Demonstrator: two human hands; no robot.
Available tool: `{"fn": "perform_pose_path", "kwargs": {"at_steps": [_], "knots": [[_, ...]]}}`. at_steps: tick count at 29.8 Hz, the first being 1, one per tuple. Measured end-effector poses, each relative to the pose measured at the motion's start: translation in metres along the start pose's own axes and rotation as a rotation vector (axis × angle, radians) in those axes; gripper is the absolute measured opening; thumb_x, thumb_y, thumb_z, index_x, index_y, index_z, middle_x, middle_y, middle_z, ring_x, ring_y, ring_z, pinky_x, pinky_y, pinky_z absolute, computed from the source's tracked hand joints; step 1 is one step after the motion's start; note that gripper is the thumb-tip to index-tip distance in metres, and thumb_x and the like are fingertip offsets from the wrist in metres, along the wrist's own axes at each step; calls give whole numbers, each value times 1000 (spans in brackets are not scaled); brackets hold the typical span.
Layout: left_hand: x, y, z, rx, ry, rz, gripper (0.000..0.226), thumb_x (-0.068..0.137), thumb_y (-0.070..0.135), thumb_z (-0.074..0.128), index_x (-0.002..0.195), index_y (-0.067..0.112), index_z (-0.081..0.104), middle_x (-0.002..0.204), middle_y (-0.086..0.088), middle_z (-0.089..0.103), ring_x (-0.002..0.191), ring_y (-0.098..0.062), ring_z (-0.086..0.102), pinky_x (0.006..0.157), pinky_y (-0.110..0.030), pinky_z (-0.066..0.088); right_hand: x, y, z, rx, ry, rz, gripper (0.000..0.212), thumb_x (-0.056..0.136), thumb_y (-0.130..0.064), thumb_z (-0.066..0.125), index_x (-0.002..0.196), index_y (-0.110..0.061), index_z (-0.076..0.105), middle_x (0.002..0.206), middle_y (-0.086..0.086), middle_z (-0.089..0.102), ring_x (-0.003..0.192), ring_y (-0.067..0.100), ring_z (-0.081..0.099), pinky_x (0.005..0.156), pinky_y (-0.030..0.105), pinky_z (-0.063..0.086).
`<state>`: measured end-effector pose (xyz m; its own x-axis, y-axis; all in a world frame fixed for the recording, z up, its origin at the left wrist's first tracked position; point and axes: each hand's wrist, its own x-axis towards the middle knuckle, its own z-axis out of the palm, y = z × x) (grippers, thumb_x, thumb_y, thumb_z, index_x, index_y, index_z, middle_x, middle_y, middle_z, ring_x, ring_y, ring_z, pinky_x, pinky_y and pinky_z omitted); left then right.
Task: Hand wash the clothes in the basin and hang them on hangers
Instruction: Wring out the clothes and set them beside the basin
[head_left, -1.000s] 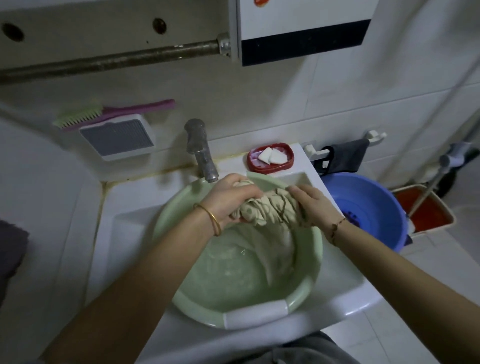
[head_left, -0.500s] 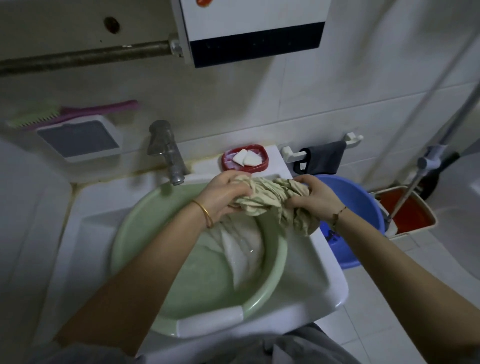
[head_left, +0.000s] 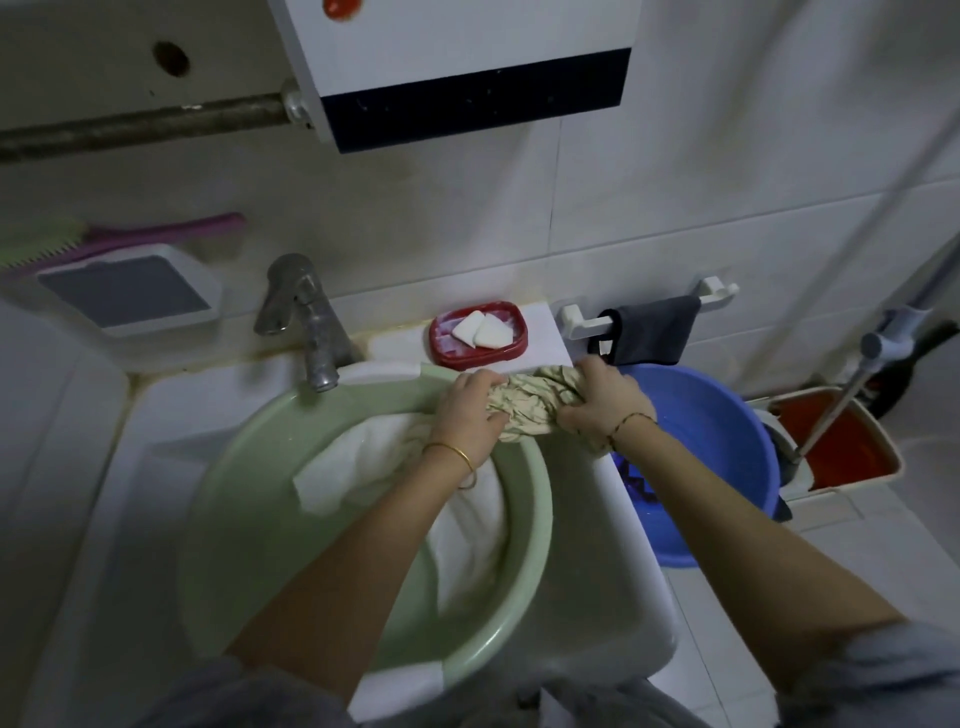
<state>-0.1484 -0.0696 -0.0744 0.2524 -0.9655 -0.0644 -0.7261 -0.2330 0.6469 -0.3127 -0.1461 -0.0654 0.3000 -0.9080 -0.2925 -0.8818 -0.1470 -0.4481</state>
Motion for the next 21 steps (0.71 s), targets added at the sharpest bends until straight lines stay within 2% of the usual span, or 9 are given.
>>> {"fn": "perform_pose_path", "kwargs": {"at_steps": [2,8,13,16,21], "knots": [[5,-4,5,61,-20,-17,44,82,8,66,123,9,53,125,-12,52,117,-29,47,102,-36,37,3,4,9,-23,-25,-5,67,75,-35,65,134,-22,35,131,7,44,118,32,39,85,39,41],[8,-13,2,-15,-37,-44,43,81,5,67,122,9,52,123,-12,52,113,-25,49,97,-27,37,13,7,4,5,-28,-53,75,73,-33,68,139,-23,33,133,7,36,121,31,38,92,44,44],[5,-16,2,-8,-39,-58,43,81,5,66,121,10,52,121,-13,52,112,-28,50,98,-34,41,6,9,15,-13,40,-95,77,76,-39,68,141,-23,30,136,7,38,120,32,36,95,43,41],[7,-15,-1,16,-62,-74,46,79,10,69,122,14,53,120,-12,52,112,-30,49,99,-37,41,4,11,13,-69,65,-95,87,74,-43,70,145,-27,23,141,4,35,126,30,34,97,46,41],[4,-13,-4,21,-50,-55,52,77,14,71,125,16,53,122,-12,48,114,-30,47,102,-36,39,0,11,14,-26,87,-115,97,71,-43,74,147,-27,17,144,4,28,128,31,32,97,49,42]]}}
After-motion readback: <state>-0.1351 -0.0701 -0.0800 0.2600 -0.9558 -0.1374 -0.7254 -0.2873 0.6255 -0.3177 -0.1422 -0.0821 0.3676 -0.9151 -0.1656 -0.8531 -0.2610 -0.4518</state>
